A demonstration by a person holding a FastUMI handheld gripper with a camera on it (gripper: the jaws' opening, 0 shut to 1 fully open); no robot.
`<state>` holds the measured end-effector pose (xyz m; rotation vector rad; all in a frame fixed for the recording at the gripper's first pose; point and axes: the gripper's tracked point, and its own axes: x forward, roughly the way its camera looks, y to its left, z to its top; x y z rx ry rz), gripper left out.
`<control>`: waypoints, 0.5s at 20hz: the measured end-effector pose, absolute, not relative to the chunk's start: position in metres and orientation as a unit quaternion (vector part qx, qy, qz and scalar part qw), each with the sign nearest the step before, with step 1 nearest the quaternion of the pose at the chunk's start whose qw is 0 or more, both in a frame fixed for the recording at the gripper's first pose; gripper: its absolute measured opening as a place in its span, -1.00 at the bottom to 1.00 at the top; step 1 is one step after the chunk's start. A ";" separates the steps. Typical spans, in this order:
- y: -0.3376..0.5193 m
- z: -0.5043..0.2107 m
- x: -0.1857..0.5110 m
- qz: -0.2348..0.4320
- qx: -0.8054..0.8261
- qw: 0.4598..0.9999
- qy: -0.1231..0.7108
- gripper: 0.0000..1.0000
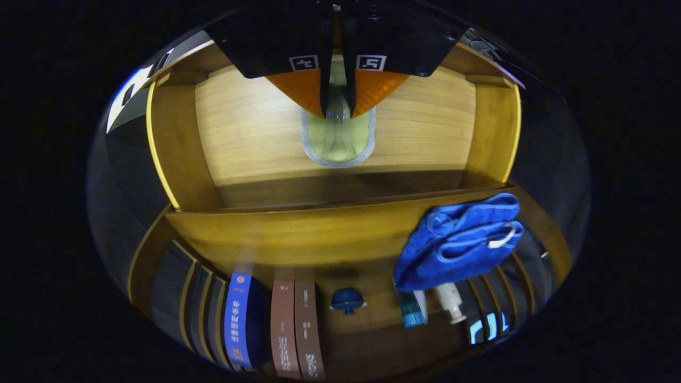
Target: Pull open the drawer, take out the items inside it, and place them on the countertop above the cabinet.
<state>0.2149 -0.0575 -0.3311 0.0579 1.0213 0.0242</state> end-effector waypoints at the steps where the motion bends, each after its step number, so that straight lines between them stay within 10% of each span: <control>1: -0.059 -0.319 0.211 0.012 0.026 0.878 0.478 -0.78; 10: -0.062 -0.242 0.238 0.013 0.014 0.902 0.430 -0.78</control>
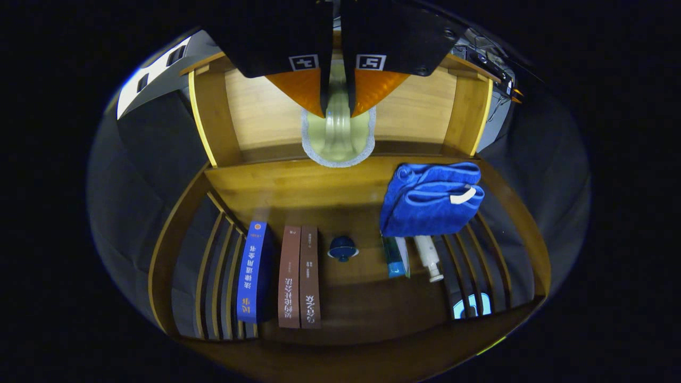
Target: Pull open the drawer, take out the items inside it, and place them on the countertop above the cabinet.
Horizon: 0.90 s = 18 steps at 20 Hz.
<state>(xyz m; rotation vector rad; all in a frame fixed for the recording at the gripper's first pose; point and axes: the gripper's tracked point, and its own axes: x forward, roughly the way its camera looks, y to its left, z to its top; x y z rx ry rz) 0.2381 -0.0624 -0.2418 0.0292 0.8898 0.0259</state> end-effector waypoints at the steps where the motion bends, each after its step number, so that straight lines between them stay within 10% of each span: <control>1: -0.064 -0.240 0.247 0.011 0.011 0.901 0.433 -0.78; 18: -0.059 -0.280 0.389 0.014 0.002 0.863 0.505 -0.79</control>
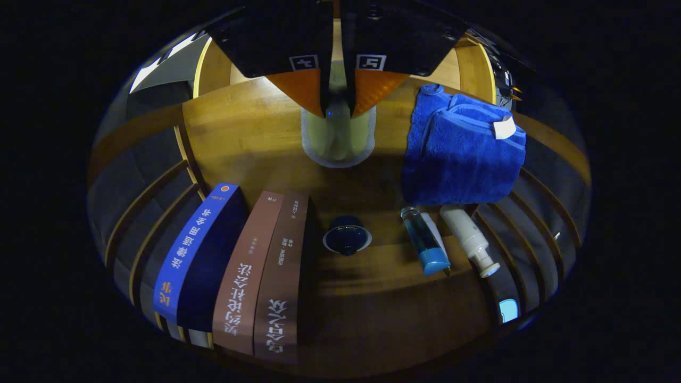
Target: Pull open the drawer, take out the items inside it, and place them on the countertop above the cabinet.
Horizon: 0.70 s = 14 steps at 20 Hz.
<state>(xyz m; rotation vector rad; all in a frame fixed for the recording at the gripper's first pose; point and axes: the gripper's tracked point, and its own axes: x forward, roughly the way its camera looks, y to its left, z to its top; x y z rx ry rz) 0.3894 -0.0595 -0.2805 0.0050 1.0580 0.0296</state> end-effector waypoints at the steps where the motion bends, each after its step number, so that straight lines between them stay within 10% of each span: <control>1: -0.059 -0.284 0.395 0.014 0.004 0.863 0.505 -0.79; 12: -0.049 -0.285 0.422 0.028 0.033 0.868 0.495 -0.45; 14: -0.044 -0.282 0.420 0.036 0.038 0.874 0.484 0.03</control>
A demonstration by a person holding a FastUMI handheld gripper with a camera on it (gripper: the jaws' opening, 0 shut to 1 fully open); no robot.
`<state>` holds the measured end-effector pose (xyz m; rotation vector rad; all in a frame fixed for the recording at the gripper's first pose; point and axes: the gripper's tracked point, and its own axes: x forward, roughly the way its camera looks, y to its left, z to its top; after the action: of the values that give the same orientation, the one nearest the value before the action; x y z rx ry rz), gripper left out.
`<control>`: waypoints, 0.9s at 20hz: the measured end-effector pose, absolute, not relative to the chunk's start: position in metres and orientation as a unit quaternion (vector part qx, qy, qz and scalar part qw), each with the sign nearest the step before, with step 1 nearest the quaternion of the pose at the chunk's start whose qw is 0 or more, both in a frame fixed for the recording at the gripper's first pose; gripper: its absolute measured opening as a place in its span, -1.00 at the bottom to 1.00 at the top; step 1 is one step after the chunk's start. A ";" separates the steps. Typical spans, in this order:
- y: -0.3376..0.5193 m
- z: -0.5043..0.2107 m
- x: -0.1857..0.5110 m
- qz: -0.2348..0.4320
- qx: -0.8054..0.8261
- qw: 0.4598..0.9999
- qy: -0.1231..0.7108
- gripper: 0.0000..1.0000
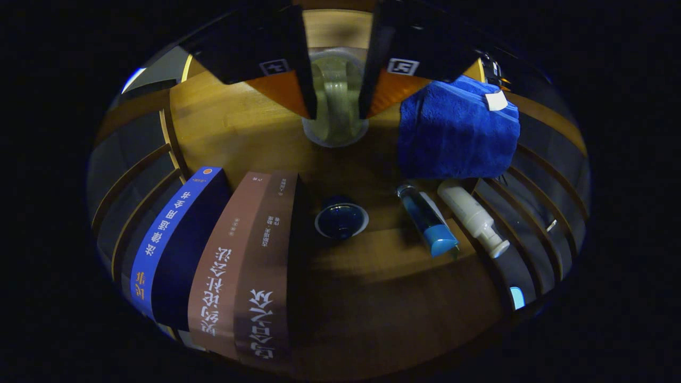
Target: Pull open the drawer, take out the items inside it, and place them on the countertop above the cabinet.
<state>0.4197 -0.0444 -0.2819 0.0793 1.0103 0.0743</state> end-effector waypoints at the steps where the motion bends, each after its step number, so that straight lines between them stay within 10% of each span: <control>1: -0.044 -0.281 0.419 0.038 0.036 0.877 0.477 0.36; 3: -0.047 -0.278 0.413 0.034 0.027 0.882 0.468 1.00; 18: -0.053 -0.180 0.300 0.034 -0.001 0.973 0.227 1.00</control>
<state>0.3004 -0.0533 -0.1800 -0.0014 0.4585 0.0696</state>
